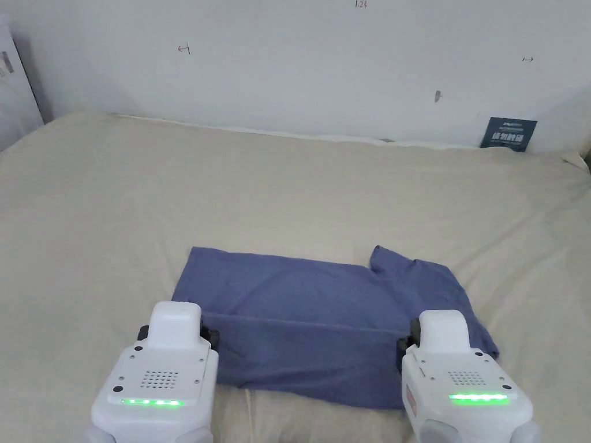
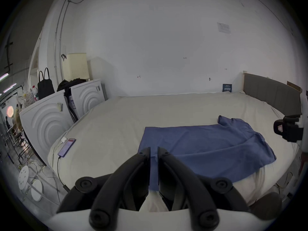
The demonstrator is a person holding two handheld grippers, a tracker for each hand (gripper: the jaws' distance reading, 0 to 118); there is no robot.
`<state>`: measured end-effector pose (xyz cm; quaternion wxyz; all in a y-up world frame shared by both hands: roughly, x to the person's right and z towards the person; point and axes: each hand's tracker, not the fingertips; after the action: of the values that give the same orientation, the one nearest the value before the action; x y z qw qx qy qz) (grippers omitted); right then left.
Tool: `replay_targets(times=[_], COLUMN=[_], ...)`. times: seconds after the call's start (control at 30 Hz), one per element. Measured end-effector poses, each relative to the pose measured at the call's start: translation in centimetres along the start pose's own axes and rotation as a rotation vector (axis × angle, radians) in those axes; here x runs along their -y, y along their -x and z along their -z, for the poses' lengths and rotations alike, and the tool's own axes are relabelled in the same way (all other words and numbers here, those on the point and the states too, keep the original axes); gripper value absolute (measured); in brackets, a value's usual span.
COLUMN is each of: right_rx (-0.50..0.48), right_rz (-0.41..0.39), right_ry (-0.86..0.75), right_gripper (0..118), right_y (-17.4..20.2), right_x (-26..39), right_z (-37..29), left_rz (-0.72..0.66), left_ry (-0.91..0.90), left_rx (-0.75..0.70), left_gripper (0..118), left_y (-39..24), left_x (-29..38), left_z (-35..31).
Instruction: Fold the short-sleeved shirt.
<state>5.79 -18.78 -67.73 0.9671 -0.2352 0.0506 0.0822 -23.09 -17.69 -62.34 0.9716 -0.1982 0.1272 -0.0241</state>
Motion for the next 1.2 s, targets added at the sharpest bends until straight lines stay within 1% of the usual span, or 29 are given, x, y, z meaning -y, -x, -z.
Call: replay_targets(times=[0.03,0.07,0.17,0.33,0.4,0.53,0.57,0.6,0.63,0.67,0.7,0.73,0.77,0.93,1.07,1.1,1.13,1.17,1.2], right_rx=[-0.04,-0.059,-0.051,-0.074,-0.076,-0.124,-0.133,-0.14,-0.139,-0.137,-0.139,-0.139,-0.138,-0.121,-0.085,-0.09,-0.095,-0.09,-0.057], right_rz=[0.044,0.087,0.093,0.094,0.101,0.14,0.147,0.144,0.139,0.129,0.125,0.125,0.127,0.122,0.113,0.122,0.119,0.088,0.047], right_ry=[0.015,0.025,0.018,0.009,-0.001,0.0,-0.005,-0.01,-0.011,-0.01,-0.008,-0.009,-0.01,-0.018,0.002,0.012,0.018,0.025,0.036], right_gripper=[0,0,0,0,0,0,0,0,0,0,0,0,0,0,0,0,0,0,0], right_y=[0.1,0.3,0.7,0.6,0.8,1.0,1.1,1.2,1.3,1.4,1.4,1.2,1.1,0.1,-1.0,-1.3,-1.4,-1.4,-1.4], right_x=[0.2,0.4,1.5,1.4,1.4,1.5,1.7,1.8,1.8,1.8,1.7,1.6,1.5,1.2,1.3,1.4,1.5,1.8,2.2], right_z=[-0.6,-1.3,-3.2,-5.0,-5.2,-5.3,-5.4,-5.5,-5.5,-5.5,-5.4,-5.3,-5.2,-4.8,-4.0,-3.9,-3.9,-3.9,-3.7], left_rz=[-0.007,-0.014,-0.042,-0.078,-0.12,-0.151,-0.162,-0.163,-0.163,-0.143,-0.117,-0.137,-0.119,-0.074,-0.143,-0.134,-0.122,-0.076,-0.06], left_ry=[-0.001,-0.006,-0.01,0.049,0.068,0.132,0.154,0.17,0.179,0.215,0.286,0.311,0.298,0.447,0.505,0.546,0.566,0.494,0.49], left_rx=[0.016,0.03,0.025,0.008,0.02,0.071,0.063,0.054,0.061,0.051,0.035,0.036,0.002,0.007,0.05,0.067,0.077,0.039,0.091], left_gripper=[10,10,10,10,10,10,16,39,96,118,117,118,118,118,115,107,95,90,73], left_y=[0.3,0.4,1.6,3.3,4.3,6.2,6.8,6.9,7.1,7.5,7.8,7.5,7.6,6.6,7.0,6.8,6.6,6.3,6.2], left_x=[0.1,0.6,1.9,3.7,4.2,4.8,5.0,5.2,5.4,5.8,6.2,6.8,7.2,8.3,10.6,10.9,11.6,11.8,11.2], left_z=[-0.6,-1.4,-2.8,-3.2,-2.6,0.2,1.5,2.7,3.8,5.4,7.0,7.7,8.9,14.7,17.0,17.3,17.7,17.6,17.3])
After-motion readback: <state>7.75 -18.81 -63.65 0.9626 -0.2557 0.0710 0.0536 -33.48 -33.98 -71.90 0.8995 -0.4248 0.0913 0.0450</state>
